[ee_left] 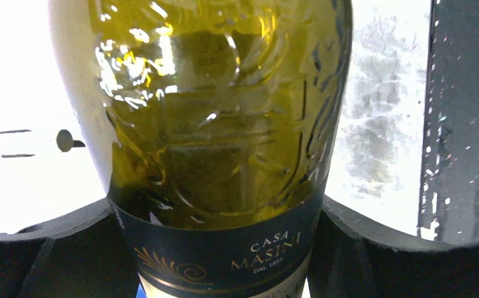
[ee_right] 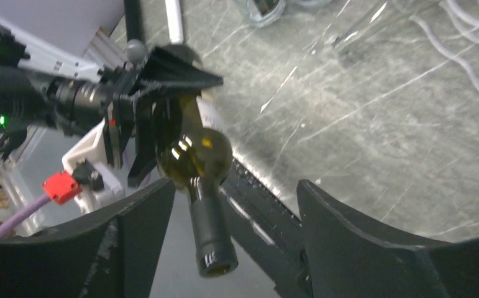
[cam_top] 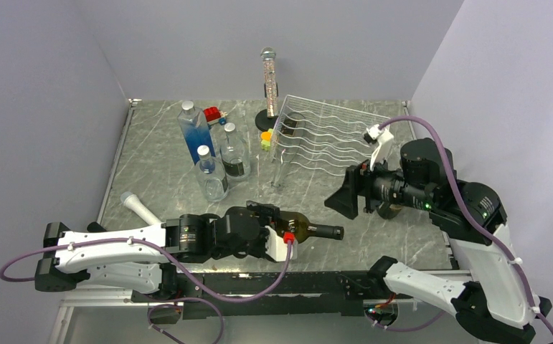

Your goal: Put the wine bottle on the wine rack

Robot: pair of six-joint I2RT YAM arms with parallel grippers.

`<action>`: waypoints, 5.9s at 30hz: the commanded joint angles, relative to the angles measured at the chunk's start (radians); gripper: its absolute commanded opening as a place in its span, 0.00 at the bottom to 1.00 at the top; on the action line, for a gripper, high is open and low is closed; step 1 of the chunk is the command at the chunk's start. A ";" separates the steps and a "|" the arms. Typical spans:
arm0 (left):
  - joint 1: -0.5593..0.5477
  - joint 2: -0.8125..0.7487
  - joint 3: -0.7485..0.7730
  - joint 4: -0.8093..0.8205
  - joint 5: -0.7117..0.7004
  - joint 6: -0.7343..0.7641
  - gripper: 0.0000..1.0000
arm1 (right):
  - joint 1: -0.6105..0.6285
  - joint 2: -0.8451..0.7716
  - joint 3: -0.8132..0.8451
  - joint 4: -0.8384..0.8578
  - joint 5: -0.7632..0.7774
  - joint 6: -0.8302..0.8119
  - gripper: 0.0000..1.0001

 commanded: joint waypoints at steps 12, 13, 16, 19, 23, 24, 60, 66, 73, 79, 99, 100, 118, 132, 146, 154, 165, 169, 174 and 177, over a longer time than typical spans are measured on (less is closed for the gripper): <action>-0.004 0.014 0.071 0.042 -0.001 0.253 0.01 | 0.078 -0.014 -0.174 -0.039 -0.173 -0.127 0.75; -0.004 0.016 0.072 0.042 -0.002 0.257 0.01 | 0.095 -0.014 -0.189 -0.031 -0.165 -0.127 0.75; -0.004 0.021 0.076 0.048 -0.015 0.269 0.01 | 0.168 -0.011 -0.230 0.000 -0.123 -0.111 0.75; -0.004 0.026 0.073 0.062 -0.031 0.283 0.01 | 0.239 0.009 -0.254 0.013 -0.081 -0.089 0.75; -0.004 0.038 0.081 0.061 -0.044 0.298 0.01 | 0.271 0.015 -0.296 0.046 -0.087 -0.078 0.75; -0.004 0.040 0.081 0.059 -0.048 0.299 0.01 | 0.273 0.017 -0.308 0.056 -0.098 -0.076 0.75; -0.005 0.025 -0.003 0.206 -0.067 0.314 0.98 | 0.370 -0.037 -0.489 0.243 0.045 0.080 0.00; -0.006 0.050 0.017 0.119 -0.016 0.262 0.99 | 0.370 -0.075 -0.474 0.209 0.205 0.142 0.00; -0.015 0.074 0.014 0.061 -0.022 0.206 0.99 | 0.370 -0.114 -0.482 0.168 0.348 0.195 0.00; -0.028 0.027 0.026 0.126 0.001 0.104 0.99 | 0.368 -0.119 -0.557 0.176 0.375 0.221 0.00; -0.072 0.000 0.295 0.131 -0.178 -0.661 0.99 | 0.078 -0.149 -0.908 0.475 0.343 0.196 0.00; -0.071 0.001 0.302 0.135 -0.167 -0.700 0.99 | 0.064 -0.145 -0.915 0.487 0.341 0.188 0.00; -0.071 -0.098 0.274 0.134 -0.241 -1.134 0.99 | -0.034 -0.046 -0.971 0.684 0.507 0.220 0.00; -0.072 -0.102 0.273 0.004 -0.275 -1.246 0.99 | -0.073 0.048 -1.012 0.927 0.531 0.249 0.00; -0.070 -0.016 0.327 -0.014 -0.212 -1.187 0.99 | -0.092 0.259 -0.996 1.364 0.663 0.267 0.00; -0.070 -0.005 0.335 -0.061 -0.226 -1.206 0.99 | -0.160 0.441 -0.839 1.407 0.572 0.213 0.00; -0.071 -0.055 0.298 -0.079 -0.243 -1.231 0.99 | -0.196 0.620 -0.725 1.396 0.461 0.228 0.00; -0.071 -0.065 0.304 -0.100 -0.247 -1.243 0.99 | -0.198 0.658 -0.711 1.366 0.454 0.279 0.00; -0.071 -0.082 0.316 -0.134 -0.251 -1.263 0.99 | -0.204 0.706 -0.670 1.321 0.474 0.316 0.00; -0.070 -0.095 0.317 -0.148 -0.253 -1.270 0.99 | -0.208 0.726 -0.653 1.320 0.474 0.323 0.00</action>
